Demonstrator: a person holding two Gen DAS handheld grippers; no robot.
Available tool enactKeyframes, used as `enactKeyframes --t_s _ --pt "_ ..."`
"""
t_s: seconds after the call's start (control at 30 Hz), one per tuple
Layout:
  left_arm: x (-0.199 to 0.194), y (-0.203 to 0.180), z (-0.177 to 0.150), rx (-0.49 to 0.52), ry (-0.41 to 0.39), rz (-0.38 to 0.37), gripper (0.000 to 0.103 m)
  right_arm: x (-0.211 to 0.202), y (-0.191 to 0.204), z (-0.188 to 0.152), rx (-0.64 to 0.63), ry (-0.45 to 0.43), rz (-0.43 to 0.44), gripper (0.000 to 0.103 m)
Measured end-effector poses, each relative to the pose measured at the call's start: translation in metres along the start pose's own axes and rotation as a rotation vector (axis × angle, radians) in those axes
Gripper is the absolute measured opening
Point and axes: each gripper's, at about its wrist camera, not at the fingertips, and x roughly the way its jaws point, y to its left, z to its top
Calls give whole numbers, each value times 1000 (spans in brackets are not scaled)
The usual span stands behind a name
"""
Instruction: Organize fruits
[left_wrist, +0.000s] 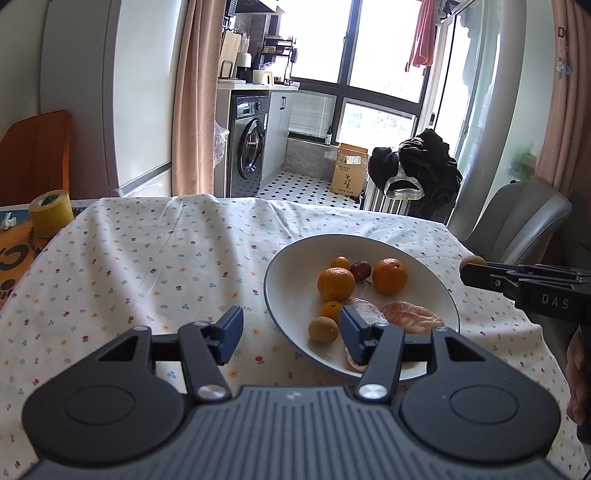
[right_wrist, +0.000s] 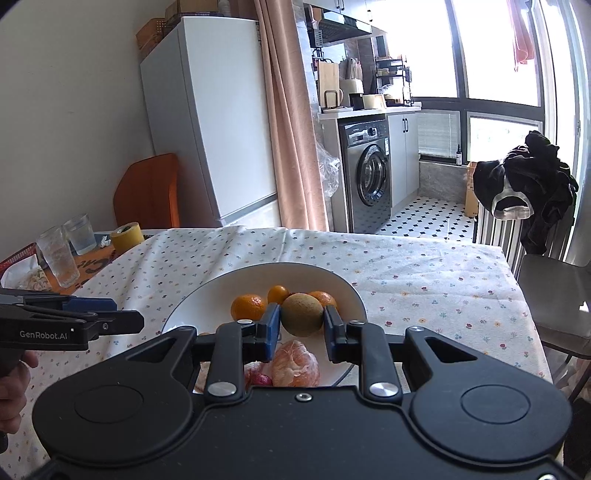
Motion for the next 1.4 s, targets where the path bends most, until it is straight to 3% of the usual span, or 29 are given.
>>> enactKeyframes --t_s 0.27,0.83,1.1,1.4 --pt "-12 6 -8 -23 -13 29 78 9 -3 -1 -5 6 -22 32" --pt "-36 7 -13 -18 -40 33 89 -22 14 -5 -3 15 -11 56" --pt "-53 1 -18 4 -52 26 97 -48 26 -9 -1 -4 -1 84" --pt "-78 -2 -24 18 -59 20 102 -72 36 -13 0 -12 15 98"
